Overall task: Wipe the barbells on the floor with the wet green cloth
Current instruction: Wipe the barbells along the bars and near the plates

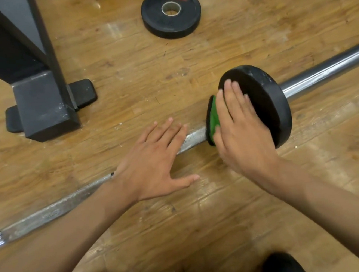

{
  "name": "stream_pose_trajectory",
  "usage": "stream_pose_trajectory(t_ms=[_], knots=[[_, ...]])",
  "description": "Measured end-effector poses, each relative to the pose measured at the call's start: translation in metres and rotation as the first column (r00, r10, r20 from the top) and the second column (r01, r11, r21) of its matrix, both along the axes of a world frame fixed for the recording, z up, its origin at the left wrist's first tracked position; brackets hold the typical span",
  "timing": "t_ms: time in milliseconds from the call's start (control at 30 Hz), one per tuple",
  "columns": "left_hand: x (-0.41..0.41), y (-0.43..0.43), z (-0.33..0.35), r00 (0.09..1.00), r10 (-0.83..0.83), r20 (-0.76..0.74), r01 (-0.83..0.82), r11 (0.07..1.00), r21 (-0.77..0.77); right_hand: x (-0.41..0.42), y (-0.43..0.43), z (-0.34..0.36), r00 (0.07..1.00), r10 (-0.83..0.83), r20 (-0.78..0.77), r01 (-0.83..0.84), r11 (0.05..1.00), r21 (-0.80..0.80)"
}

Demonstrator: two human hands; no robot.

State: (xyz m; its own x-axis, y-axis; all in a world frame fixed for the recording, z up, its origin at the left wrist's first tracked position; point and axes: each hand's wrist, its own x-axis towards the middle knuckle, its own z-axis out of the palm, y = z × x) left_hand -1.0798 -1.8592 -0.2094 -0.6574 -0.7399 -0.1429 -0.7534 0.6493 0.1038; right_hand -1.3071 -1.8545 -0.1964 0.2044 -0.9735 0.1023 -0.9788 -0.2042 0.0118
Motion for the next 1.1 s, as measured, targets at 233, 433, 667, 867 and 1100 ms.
stream_pose_trajectory(t_ms=[233, 433, 667, 867, 1100], knots=[[0.005, -0.002, -0.003, 1.000, -0.003, 0.011, 0.003, 1.000, -0.026, -0.014, 0.007, -0.021, 0.995, 0.082, 0.048, -0.075, 0.989, -0.126], [-0.002, 0.007, -0.001, 0.997, 0.000, 0.072, 0.006, 0.997, -0.079, -0.007, 0.004, -0.011, 0.999, 0.053, 0.007, -0.052, 0.994, -0.094], [-0.003, 0.014, 0.002, 0.999, -0.024, 0.036, 0.026, 0.998, -0.057, -0.010, 0.018, -0.013, 1.000, 0.023, 0.012, -0.022, 0.997, -0.074], [-0.007, 0.022, 0.002, 0.998, -0.019, 0.064, 0.024, 0.996, -0.081, 0.007, 0.005, 0.001, 0.990, -0.036, -0.136, 0.036, 0.999, -0.003], [-0.006, 0.032, -0.002, 0.996, -0.071, 0.050, 0.077, 0.989, -0.128, -0.004, 0.052, 0.001, 0.984, -0.012, -0.178, 0.023, 0.998, 0.063]])
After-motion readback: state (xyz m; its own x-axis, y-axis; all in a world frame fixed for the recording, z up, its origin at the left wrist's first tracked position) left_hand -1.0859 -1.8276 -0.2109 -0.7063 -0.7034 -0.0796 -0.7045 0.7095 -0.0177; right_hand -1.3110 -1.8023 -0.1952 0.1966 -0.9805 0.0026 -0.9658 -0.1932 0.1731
